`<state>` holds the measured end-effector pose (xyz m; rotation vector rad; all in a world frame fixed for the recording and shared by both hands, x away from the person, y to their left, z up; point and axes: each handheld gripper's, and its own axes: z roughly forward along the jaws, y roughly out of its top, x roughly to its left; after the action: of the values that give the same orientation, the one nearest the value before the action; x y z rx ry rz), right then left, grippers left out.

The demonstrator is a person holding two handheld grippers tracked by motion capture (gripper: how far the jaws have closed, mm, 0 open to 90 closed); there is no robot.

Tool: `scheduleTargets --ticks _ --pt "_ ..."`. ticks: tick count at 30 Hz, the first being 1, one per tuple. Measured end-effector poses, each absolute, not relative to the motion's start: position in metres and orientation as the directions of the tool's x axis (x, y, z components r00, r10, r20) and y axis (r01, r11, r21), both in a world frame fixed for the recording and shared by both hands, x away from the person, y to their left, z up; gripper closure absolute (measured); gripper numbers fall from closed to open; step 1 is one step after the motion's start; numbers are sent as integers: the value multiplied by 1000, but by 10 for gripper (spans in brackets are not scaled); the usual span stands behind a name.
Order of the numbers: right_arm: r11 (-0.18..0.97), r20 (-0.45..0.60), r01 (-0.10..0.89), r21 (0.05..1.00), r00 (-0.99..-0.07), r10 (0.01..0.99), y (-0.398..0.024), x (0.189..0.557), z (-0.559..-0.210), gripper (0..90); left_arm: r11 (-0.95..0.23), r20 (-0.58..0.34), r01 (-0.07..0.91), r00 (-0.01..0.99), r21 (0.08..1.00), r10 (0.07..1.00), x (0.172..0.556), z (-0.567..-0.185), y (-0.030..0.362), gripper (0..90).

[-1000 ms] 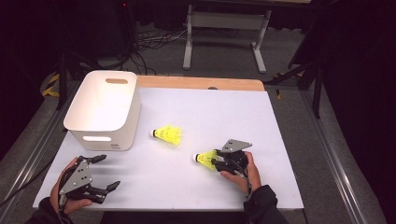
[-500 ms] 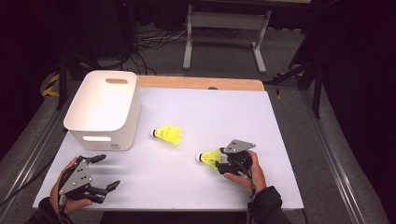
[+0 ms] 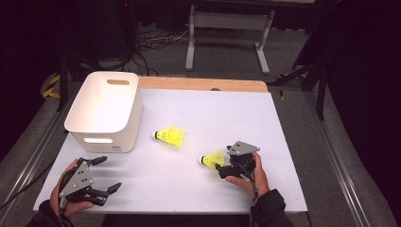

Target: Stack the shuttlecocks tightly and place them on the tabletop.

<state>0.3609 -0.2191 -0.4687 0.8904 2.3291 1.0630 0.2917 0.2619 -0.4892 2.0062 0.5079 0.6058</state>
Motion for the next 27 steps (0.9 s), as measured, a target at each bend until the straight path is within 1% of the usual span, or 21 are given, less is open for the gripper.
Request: scheduleTargets --ticks 2,6,8,9,10,11,13,14,15,16,17,18,19,20,21,22,24,27 --pt "494 -128 360 791 -693 710 -220 359 -467 175 -467 210 106 791 878 574 292 -489 262 44" --pt "455 -114 329 828 -695 710 -222 356 -464 176 -468 211 104 792 878 573 292 -489 261 45" --pt "453 -117 319 833 -698 707 -221 355 -463 192 -466 211 104 792 879 573 291 -489 261 44" --pt "443 -113 299 845 -710 695 -220 354 -462 220 -465 208 106 792 879 573 291 -489 262 44" --pt "435 -103 304 848 -710 696 -220 354 -462 235 -466 209 105 792 879 573 291 -489 262 44" --pt "435 -99 309 846 -710 697 -220 354 -462 283 -468 212 103 792 878 573 291 -489 262 45" --pt "474 -117 336 814 -705 700 -220 356 -464 369 -468 212 104 792 878 573 292 -489 262 45" --pt "497 -118 354 792 -710 694 -220 357 -465 448 -468 210 105 793 877 572 292 -489 262 45" --pt "497 -118 354 792 -710 694 -220 357 -465 448 -468 210 105 793 877 572 292 -489 262 45" --pt "532 -123 367 763 -725 678 -220 358 -466 440 -469 211 105 793 877 572 292 -489 262 45" --pt "575 -140 378 726 -737 661 -218 358 -469 457 -469 210 107 793 877 572 292 -489 262 45" --pt "575 -140 378 726 -737 661 -218 358 -469 457 -469 210 107 793 877 572 292 -489 262 45" --pt "599 -148 395 697 -738 658 -217 357 -470 426 -468 209 107 793 877 573 292 -489 262 45" --pt "599 -148 395 697 -738 658 -217 357 -470 426 -468 209 107 793 877 573 292 -489 262 46" --pt "608 -163 404 683 -728 666 -216 357 -470 354 -470 209 110 792 875 574 292 -489 262 46" --pt "608 -163 404 683 -728 666 -216 357 -470 354 -470 209 110 792 875 574 292 -489 262 46" --pt "619 -179 432 656 -708 683 -215 357 -471 298 -472 209 111 792 874 573 292 -489 261 46" --pt "605 -164 437 666 -705 690 -216 357 -472 293 -477 213 110 791 872 573 292 -489 261 47"
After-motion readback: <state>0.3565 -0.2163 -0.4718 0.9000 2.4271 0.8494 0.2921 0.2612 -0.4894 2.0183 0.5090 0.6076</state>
